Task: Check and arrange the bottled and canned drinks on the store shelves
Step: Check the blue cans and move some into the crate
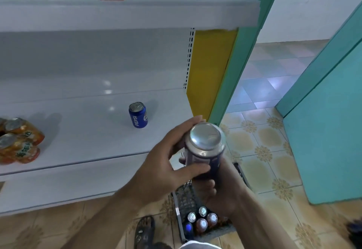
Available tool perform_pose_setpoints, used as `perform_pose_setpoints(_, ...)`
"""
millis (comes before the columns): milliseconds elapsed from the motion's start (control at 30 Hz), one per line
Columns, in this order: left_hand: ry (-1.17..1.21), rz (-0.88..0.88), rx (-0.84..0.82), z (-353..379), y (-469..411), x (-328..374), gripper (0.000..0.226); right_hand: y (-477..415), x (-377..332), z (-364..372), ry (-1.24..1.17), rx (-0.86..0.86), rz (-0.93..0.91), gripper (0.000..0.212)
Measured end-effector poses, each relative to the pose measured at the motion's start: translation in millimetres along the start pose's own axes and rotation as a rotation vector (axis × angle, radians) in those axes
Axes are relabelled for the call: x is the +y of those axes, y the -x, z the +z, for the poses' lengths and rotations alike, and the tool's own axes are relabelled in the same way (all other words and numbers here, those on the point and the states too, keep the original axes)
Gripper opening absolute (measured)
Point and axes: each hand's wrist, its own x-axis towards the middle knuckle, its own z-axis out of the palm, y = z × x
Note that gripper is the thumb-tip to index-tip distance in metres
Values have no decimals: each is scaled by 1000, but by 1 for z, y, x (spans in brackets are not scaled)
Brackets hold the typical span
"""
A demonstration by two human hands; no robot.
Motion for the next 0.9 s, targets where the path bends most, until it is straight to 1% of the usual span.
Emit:
perform_pose_setpoints(67, 11, -30, 32, 11, 10, -1, 77, 2, 6, -12, 16, -41, 47, 48)
perform_pose_setpoints(167, -1, -52, 95, 28, 27, -9, 75, 2, 19, -28, 14, -36, 73, 39)
perform_pose_setpoints(200, -16, -67, 119, 33, 32, -14, 74, 2, 25, -35, 3, -8, 69, 40)
perform_pose_setpoints(233, -37, -93, 145, 37, 37, -22, 73, 1, 30, -43, -7, 34, 52, 46)
perform_pose_setpoints(267, -55, -133, 160, 40, 41, -30, 71, 2, 35, -50, -11, 86, 28, 52)
perform_pose_setpoints(333, -80, -243, 155, 45, 49, -51, 68, 2, 47, -69, 29, 219, -29, 57)
perform_pose_setpoints(433, -175, -432, 90, 53, 61, -96, 74, 1, 65, -98, 212, 436, -75, 61)
perform_pose_setpoints(500, -259, -551, 3, 66, 71, -129, 77, -2, 78, -119, 364, 581, -64, 57)
perform_pose_setpoints(567, -270, -678, -63, 83, 85, -161, 70, -4, 93, -142, 571, 698, -27, 51)
perform_pose_setpoints(700, -201, -858, -60, 116, 111, -205, 53, -17, 114, -200, 1005, 801, 28, 58)
perform_pose_setpoints(800, -194, -932, 21, 141, 120, -225, 47, -38, 107, -249, 1174, 805, 74, 62)
perform_pose_setpoints(900, -259, -988, 41, 171, 120, -252, 46, -72, 87, -302, 1335, 744, 93, 62)
